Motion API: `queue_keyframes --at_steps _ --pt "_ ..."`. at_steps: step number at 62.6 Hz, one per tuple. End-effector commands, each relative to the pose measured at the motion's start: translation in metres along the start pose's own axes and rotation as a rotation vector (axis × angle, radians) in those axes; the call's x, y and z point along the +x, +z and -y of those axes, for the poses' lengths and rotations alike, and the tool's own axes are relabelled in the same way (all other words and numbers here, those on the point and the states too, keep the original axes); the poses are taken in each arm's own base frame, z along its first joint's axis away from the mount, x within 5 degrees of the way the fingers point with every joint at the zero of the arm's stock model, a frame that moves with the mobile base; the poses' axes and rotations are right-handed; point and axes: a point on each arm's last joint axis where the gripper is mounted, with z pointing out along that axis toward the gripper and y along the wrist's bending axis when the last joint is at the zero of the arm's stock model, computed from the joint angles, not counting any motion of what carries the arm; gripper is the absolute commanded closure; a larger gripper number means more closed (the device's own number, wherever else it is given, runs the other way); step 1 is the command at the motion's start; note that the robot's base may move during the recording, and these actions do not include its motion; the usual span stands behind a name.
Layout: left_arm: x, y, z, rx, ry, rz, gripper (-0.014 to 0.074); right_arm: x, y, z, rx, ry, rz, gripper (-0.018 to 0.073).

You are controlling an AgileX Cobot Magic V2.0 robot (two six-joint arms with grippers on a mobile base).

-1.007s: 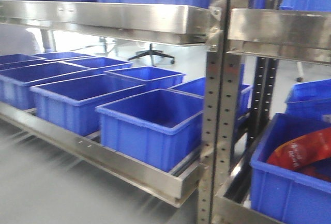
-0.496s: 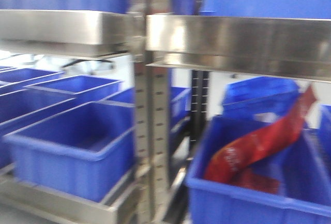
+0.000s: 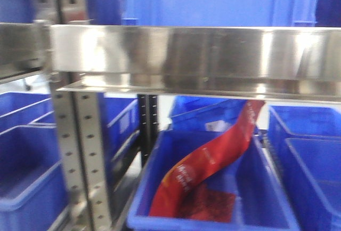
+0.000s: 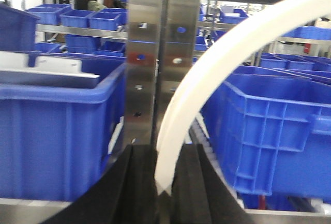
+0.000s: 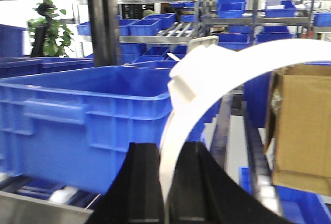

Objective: Grab PVC pipe and place in blue bin

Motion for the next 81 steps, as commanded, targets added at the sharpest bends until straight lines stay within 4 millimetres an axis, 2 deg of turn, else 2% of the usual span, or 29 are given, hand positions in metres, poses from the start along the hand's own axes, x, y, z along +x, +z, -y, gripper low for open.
queue_keyframes --at_steps 1,81 --pt "-0.0034 -0.0015 -0.0002 -0.002 0.002 0.034 0.0707 -0.0021 -0.0011 0.0005 0.006 -0.011 0.026 0.0722" --pt "-0.0034 -0.0015 -0.0002 -0.002 0.002 0.034 0.0707 -0.0021 -0.0011 0.0005 0.006 -0.011 0.026 0.0722"
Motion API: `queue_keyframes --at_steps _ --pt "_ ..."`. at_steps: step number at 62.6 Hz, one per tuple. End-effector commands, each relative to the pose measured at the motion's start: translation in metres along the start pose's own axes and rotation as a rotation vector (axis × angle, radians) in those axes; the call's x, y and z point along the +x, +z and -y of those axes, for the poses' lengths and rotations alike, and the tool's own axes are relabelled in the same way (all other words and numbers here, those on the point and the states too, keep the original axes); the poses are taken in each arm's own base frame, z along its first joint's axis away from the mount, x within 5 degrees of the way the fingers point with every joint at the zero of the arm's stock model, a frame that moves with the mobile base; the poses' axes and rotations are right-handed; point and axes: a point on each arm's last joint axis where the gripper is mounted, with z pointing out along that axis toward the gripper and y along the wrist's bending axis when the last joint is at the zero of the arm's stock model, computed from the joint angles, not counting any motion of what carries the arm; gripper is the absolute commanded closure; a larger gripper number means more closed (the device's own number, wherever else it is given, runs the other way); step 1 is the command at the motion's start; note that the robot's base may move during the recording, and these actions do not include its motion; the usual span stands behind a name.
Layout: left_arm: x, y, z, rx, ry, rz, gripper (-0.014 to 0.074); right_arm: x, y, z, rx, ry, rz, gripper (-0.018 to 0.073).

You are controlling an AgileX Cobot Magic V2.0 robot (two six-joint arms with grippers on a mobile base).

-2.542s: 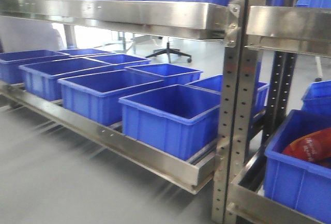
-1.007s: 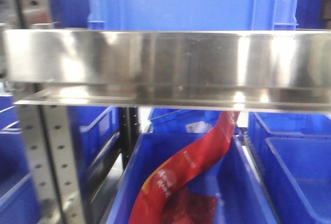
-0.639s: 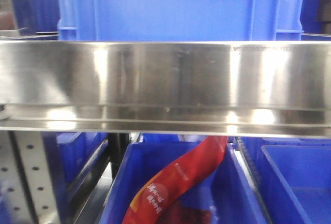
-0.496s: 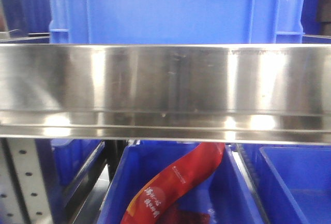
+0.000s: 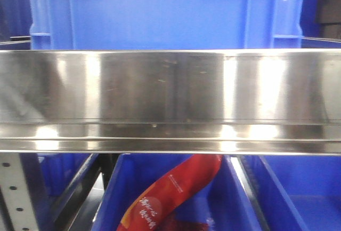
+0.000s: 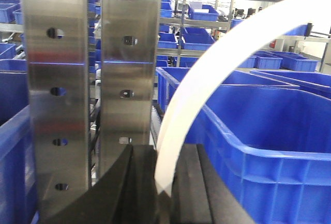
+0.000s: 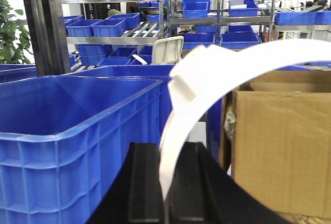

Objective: Grab PVC pipe and place in blue bin

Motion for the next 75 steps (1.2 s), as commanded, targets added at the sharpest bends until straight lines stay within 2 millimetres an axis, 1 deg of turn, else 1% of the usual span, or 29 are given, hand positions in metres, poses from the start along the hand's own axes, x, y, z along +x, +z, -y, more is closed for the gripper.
queue_keyframes --at_steps 1,39,55,75 --pt "-0.003 -0.002 0.000 -0.002 0.002 0.034 0.0707 -0.002 -0.001 0.000 0.006 -0.011 0.026 0.0722" --pt "-0.003 -0.002 0.000 -0.002 0.002 0.034 0.0707 -0.002 -0.001 0.000 0.006 -0.011 0.026 0.0722" --pt "-0.015 -0.003 0.001 0.006 0.002 0.163 0.0707 -0.006 -0.001 0.001 0.013 -0.011 0.066 0.0722" --pt "-0.016 -0.003 0.001 0.006 0.002 0.168 0.0707 -0.006 -0.001 0.001 0.013 -0.011 0.066 0.0722"
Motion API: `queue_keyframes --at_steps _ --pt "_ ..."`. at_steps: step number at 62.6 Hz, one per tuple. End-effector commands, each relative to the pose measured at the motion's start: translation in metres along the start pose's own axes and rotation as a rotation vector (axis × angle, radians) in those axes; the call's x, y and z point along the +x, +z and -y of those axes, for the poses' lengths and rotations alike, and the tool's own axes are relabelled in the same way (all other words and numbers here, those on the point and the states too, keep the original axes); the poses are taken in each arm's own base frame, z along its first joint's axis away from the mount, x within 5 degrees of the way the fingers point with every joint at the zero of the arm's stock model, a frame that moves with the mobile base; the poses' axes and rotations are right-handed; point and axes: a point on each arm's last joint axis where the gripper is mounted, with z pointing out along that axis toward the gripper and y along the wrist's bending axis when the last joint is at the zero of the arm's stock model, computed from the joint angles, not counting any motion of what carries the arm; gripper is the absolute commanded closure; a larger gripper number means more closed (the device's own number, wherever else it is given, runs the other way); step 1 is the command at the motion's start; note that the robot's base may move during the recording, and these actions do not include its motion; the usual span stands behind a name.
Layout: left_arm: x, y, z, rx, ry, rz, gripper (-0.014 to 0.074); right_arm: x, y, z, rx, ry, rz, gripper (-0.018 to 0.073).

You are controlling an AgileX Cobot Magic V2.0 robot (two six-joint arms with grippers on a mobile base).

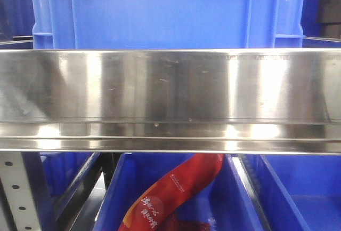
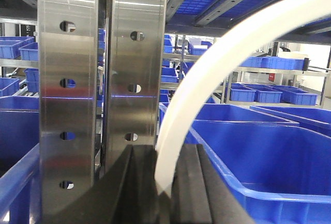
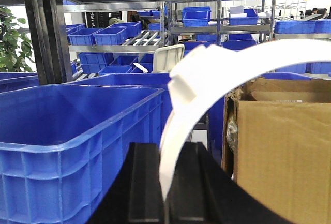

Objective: Grab PVC pipe and place in blue bin

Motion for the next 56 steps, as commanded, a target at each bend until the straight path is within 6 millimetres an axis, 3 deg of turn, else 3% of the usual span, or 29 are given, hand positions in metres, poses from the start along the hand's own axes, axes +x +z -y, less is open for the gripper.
queue_keyframes --at_steps 1,22,35,56 --pt "-0.004 -0.001 0.000 -0.001 0.002 0.042 0.0707 -0.003 -0.001 0.001 0.008 -0.011 0.038 0.0722" --pt "-0.002 -0.001 0.000 -0.003 0.000 0.011 0.0707 -0.005 -0.001 0.000 0.004 0.022 0.055 0.0722" --pt "-0.025 0.003 0.009 0.077 0.065 0.013 0.0707 -0.012 0.005 -0.004 -0.045 -0.023 -0.020 0.0722" --pt "-0.036 0.062 0.056 0.323 0.095 -0.074 0.0707 -0.035 0.056 -0.025 -0.202 -0.021 -0.135 0.0722"
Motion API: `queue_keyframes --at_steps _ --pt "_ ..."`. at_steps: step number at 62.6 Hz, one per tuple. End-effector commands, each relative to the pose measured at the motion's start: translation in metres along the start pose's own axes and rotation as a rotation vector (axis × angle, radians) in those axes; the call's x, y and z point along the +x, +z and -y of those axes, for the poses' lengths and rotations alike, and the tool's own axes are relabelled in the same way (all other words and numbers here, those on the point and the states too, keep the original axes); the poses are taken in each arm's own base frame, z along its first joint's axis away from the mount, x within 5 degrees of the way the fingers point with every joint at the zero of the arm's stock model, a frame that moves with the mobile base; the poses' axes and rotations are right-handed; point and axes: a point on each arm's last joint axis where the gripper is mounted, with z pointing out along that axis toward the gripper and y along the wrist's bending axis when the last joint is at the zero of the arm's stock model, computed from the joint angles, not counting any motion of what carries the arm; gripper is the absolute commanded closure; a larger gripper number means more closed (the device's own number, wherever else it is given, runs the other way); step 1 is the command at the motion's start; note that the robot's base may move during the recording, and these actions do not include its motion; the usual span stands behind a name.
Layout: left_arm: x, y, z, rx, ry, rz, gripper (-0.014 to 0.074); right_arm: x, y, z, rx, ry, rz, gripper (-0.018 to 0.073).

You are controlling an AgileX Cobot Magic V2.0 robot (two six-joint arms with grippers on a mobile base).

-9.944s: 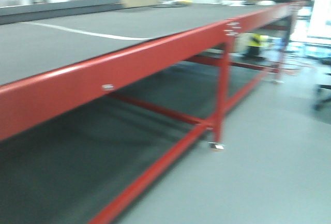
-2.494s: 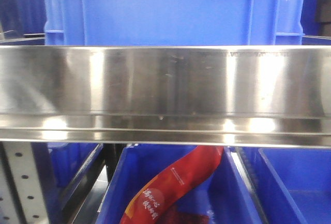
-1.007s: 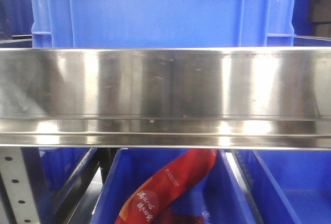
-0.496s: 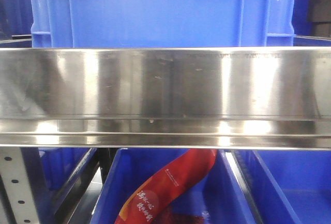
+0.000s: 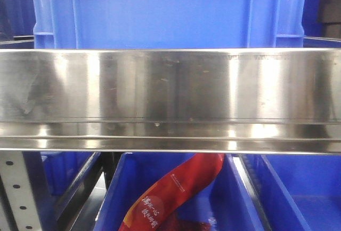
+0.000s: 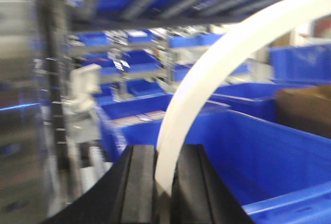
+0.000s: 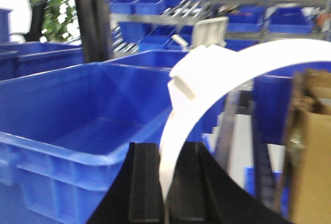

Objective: Grab PVC pipe and place in blue bin

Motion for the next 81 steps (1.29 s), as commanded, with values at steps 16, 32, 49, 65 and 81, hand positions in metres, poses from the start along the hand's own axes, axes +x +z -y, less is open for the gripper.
queue_keyframes --at_steps 16,32,49,65,81 --pt "-0.016 0.082 0.020 0.095 -0.145 -0.096 0.0707 -0.033 0.068 -0.026 -0.159 -0.014 -0.076 0.0722" --pt "-0.013 0.140 0.025 0.100 -0.146 -0.291 0.0707 -0.048 0.126 -0.042 -0.199 -0.018 -0.123 0.0722" --pt "-0.010 0.199 0.032 0.107 -0.178 -0.295 0.0707 -0.039 0.188 -0.055 -0.230 -0.016 -0.260 0.0722" --pt "0.006 0.224 0.037 0.111 -0.203 -0.315 0.0707 -0.030 0.208 -0.067 -0.268 -0.026 -0.344 0.0722" --pt "0.013 0.228 0.038 0.111 -0.202 -0.335 0.0707 -0.030 0.209 -0.067 -0.267 -0.026 -0.342 0.0533"
